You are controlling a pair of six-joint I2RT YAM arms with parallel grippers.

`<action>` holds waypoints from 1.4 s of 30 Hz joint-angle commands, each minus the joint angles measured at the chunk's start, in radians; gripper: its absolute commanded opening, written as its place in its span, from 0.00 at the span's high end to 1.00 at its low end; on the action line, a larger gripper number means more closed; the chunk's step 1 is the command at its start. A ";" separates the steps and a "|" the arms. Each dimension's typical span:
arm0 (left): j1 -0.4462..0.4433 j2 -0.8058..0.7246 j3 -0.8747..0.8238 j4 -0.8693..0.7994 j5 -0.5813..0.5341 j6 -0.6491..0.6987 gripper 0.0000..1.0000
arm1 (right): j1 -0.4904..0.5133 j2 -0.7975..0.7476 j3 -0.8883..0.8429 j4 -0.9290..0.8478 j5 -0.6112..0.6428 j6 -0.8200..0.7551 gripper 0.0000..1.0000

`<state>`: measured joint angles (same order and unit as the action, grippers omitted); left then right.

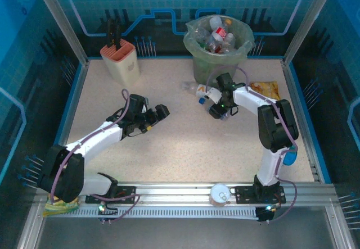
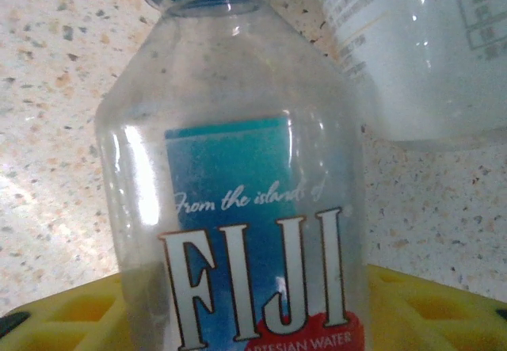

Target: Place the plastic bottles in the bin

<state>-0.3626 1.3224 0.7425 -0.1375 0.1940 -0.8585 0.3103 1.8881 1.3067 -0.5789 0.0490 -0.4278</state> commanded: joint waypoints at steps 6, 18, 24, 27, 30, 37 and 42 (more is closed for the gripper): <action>0.012 -0.004 -0.013 -0.008 -0.014 0.006 0.01 | 0.068 -0.207 0.106 -0.219 -0.152 0.039 0.43; 0.012 0.061 0.018 0.024 0.019 0.002 0.01 | 0.013 -0.303 0.514 -0.271 -0.236 0.313 0.53; 0.011 0.061 0.032 0.012 0.021 0.009 0.01 | -0.033 -0.131 0.814 -0.221 -0.016 0.417 0.57; 0.011 0.041 0.025 0.008 0.018 0.008 0.01 | -0.073 -0.009 0.947 -0.175 0.044 0.452 0.60; 0.012 0.011 0.015 -0.011 0.006 0.012 0.01 | -0.111 0.130 1.125 -0.189 0.070 0.492 0.61; 0.011 -0.038 -0.011 -0.033 -0.009 0.003 0.01 | -0.130 0.311 1.278 -0.130 0.184 0.457 0.62; 0.012 -0.038 -0.008 -0.038 -0.008 -0.004 0.01 | -0.149 0.361 1.274 -0.111 0.204 0.474 0.53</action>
<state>-0.3626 1.3022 0.7433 -0.1425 0.1944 -0.8597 0.1780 2.2345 2.5374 -0.7391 0.2043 0.0311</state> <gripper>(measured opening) 0.992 0.453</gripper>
